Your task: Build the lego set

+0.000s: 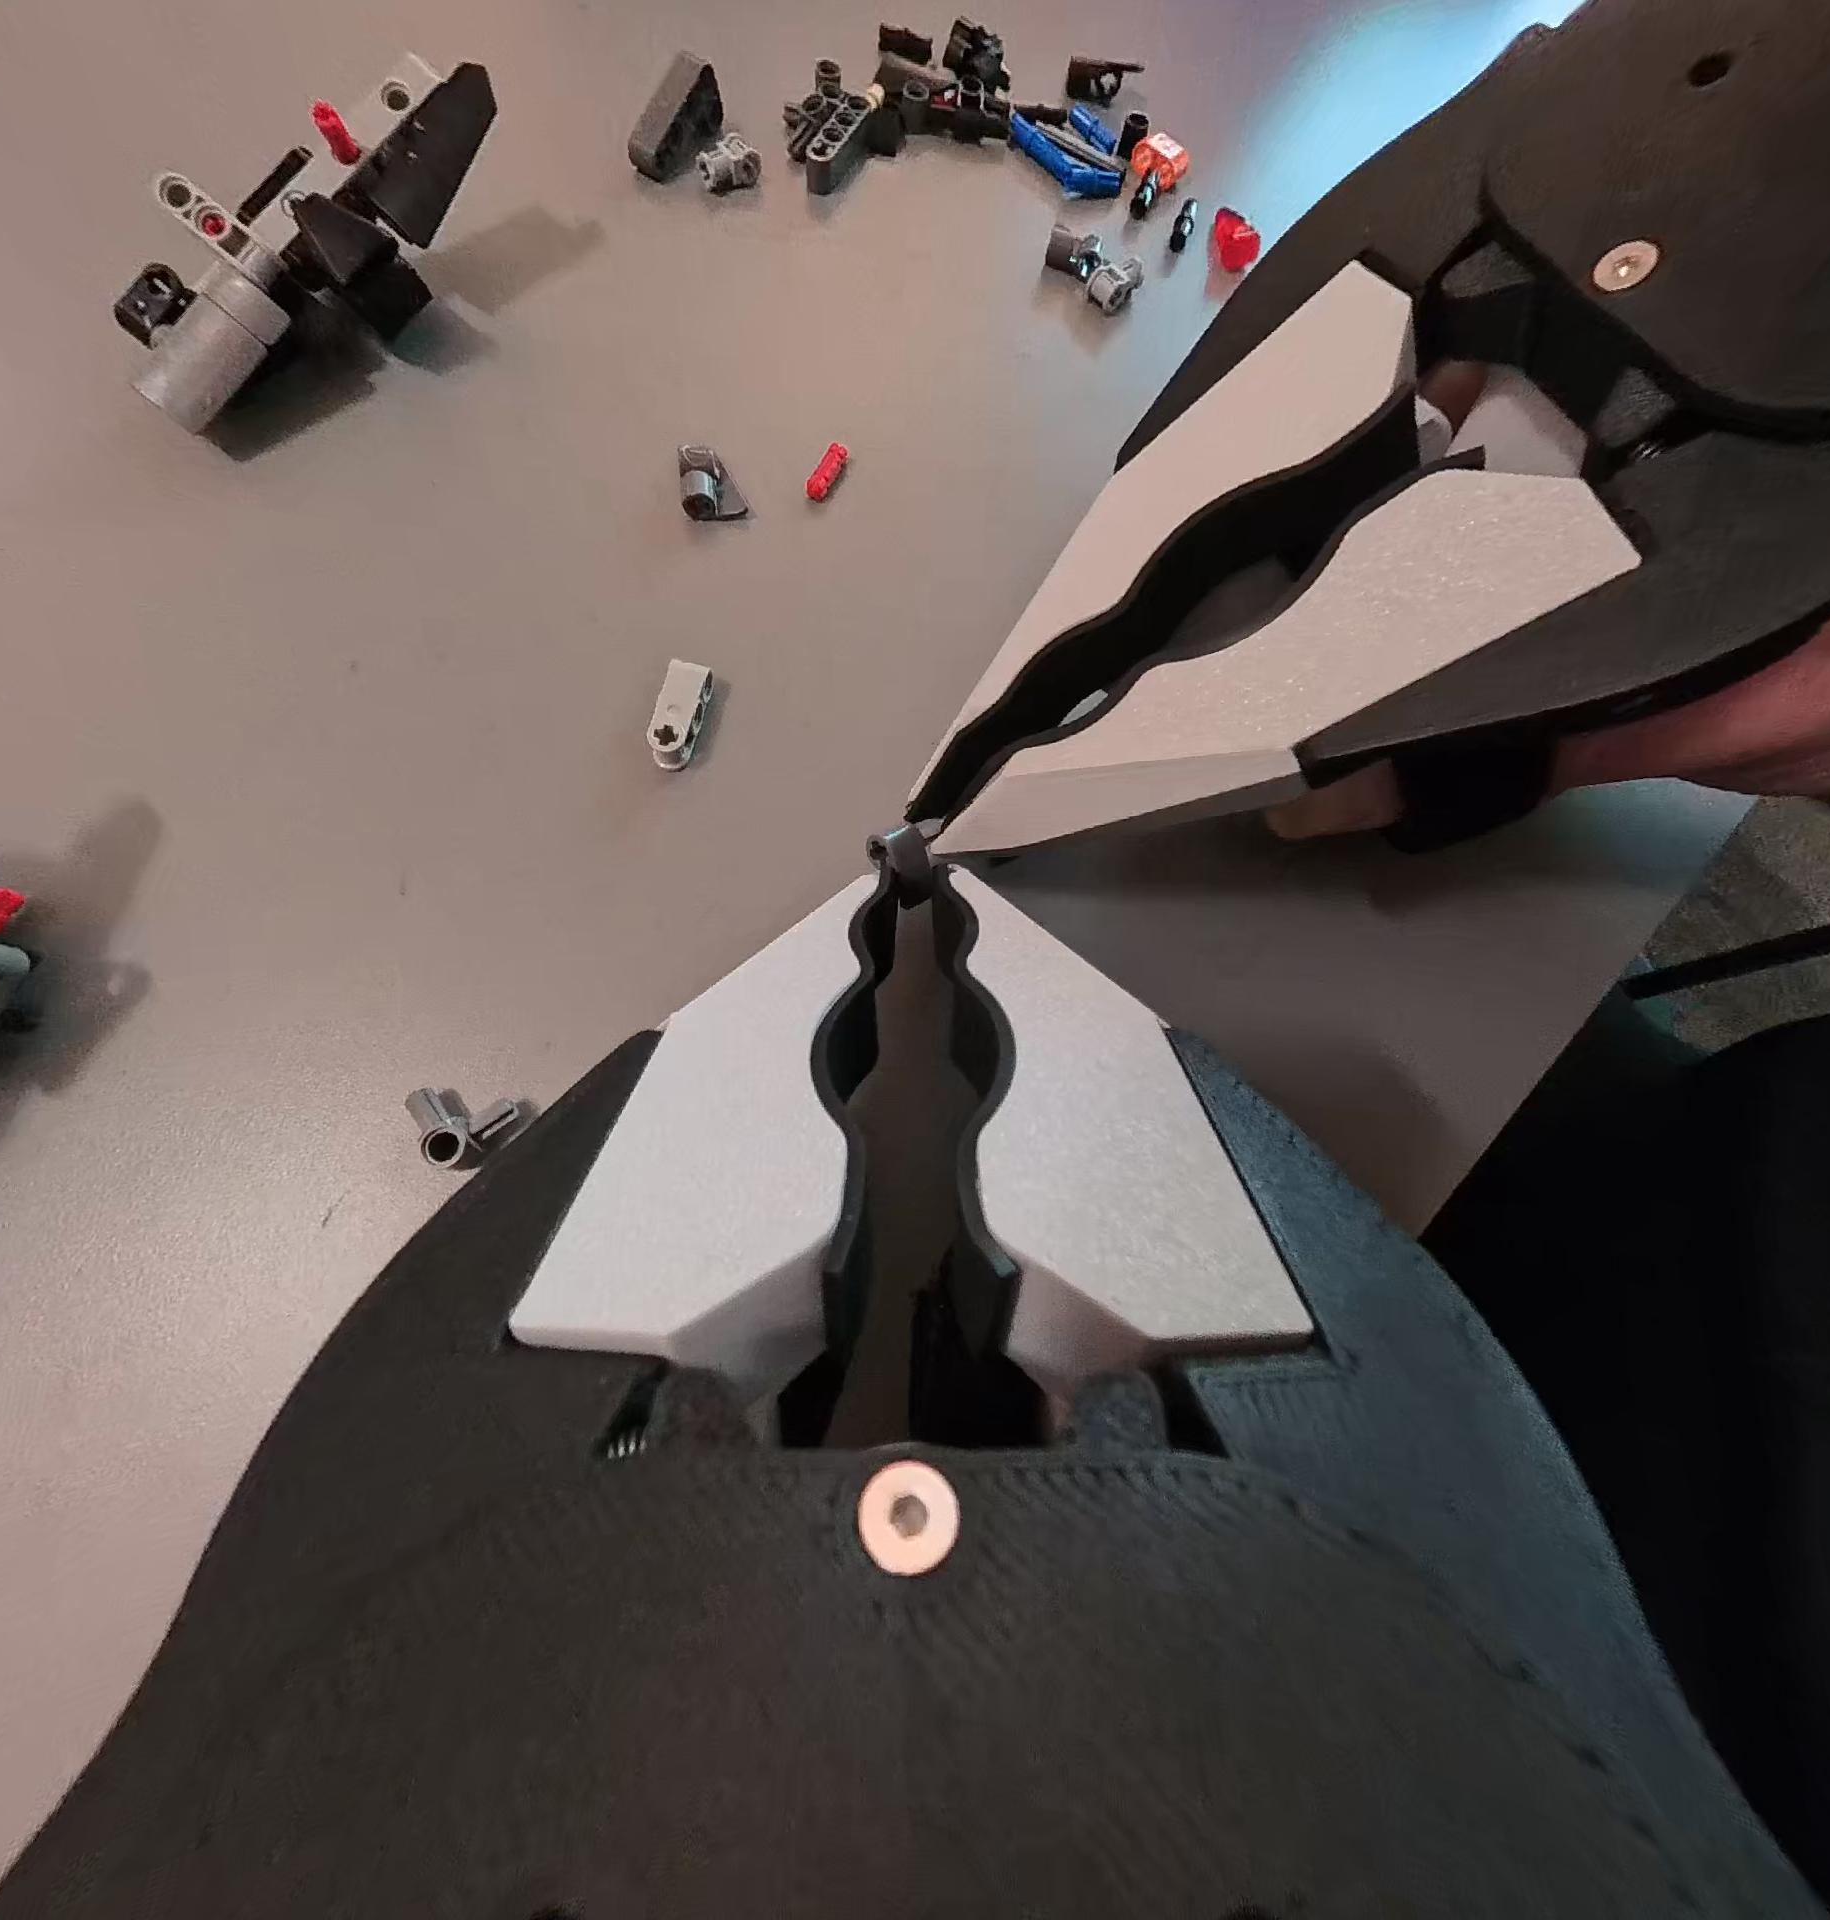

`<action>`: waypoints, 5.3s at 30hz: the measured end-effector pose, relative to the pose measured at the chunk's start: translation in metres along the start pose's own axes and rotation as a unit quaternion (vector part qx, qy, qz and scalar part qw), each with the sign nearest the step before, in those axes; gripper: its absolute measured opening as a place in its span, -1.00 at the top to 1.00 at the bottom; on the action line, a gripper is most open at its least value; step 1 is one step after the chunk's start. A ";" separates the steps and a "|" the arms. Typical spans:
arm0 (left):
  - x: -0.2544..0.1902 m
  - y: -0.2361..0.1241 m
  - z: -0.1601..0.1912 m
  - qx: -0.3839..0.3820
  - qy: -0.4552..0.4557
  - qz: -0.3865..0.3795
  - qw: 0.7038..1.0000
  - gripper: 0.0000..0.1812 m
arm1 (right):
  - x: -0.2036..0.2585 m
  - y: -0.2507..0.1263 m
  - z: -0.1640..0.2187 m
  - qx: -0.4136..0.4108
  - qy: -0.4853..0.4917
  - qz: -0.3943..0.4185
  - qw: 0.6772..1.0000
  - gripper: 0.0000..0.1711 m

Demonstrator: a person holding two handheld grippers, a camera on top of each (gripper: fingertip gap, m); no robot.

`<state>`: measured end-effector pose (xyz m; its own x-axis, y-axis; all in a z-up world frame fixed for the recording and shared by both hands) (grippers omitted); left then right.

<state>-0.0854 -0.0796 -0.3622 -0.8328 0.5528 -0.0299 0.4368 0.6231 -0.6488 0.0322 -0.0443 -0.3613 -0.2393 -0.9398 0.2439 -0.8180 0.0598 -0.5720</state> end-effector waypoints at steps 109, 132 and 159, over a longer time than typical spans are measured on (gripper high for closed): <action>0.021 0.016 -0.014 0.025 0.081 0.024 0.996 1.00 | -0.024 0.012 -0.009 0.077 -0.151 -0.043 0.985 1.00; 0.013 0.017 -0.012 0.012 0.061 -0.060 0.996 1.00 | -0.020 0.016 -0.009 0.067 -0.157 0.004 0.985 1.00; 0.021 -0.016 0.012 -0.017 0.135 -0.063 0.989 0.77 | -0.013 -0.004 -0.016 0.064 -0.073 -0.020 0.995 0.59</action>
<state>-0.1139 -0.0851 -0.3613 -0.7623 0.5940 0.2570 0.3497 0.7121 -0.6088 0.0306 -0.0266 -0.3496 -0.1222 -0.9799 0.1577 -0.7495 -0.0131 -0.6619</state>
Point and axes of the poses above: each gripper's, where its closed fingertips meet, y out along the fingers, z out of its underside, x = y × z across the jaws, the point moved 9 cm from there along -y, back along the fingers, and after that the axes turned 8 degrees about -z, right-handed, at the moved point
